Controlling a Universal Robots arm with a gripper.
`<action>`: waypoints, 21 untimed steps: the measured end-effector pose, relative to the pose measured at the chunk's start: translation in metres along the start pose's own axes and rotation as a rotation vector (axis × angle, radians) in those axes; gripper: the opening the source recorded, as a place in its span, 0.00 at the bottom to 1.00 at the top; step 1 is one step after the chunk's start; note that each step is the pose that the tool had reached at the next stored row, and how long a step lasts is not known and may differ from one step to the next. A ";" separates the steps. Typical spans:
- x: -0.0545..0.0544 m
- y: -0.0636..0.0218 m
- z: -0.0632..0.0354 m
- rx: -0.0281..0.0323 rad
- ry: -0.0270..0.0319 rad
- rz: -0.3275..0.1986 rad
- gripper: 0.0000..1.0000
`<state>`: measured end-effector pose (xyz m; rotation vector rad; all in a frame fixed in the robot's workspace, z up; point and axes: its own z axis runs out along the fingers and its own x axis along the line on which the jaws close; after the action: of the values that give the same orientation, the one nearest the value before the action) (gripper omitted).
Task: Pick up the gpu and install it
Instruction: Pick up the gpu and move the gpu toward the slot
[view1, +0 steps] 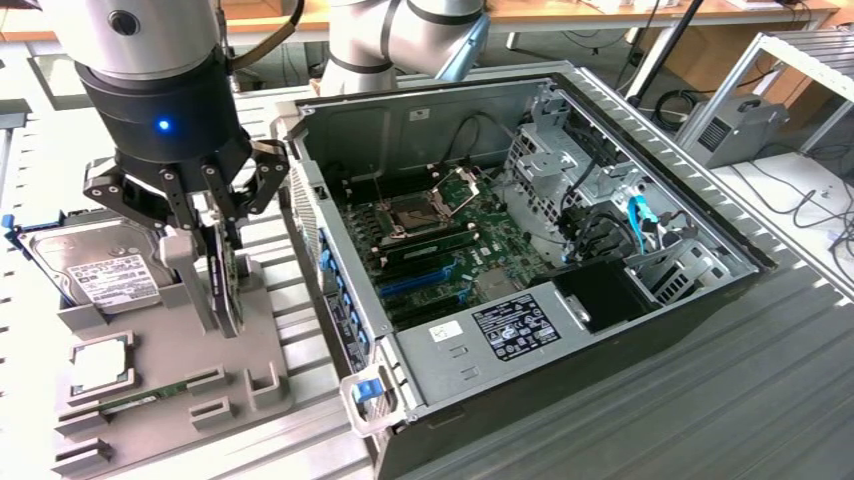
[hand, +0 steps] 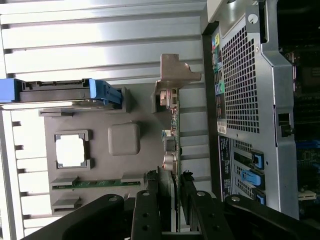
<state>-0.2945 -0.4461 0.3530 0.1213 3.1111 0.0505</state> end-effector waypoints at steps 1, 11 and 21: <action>0.000 0.0000 -0.0002 0.0000 0.0000 0.000 0.29; 0.000 0.0001 -0.0025 0.0001 0.0000 0.000 0.29; 0.000 0.0001 -0.0039 0.0001 0.0001 0.000 0.29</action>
<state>-0.2945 -0.4461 0.3570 0.1214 3.1113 0.0503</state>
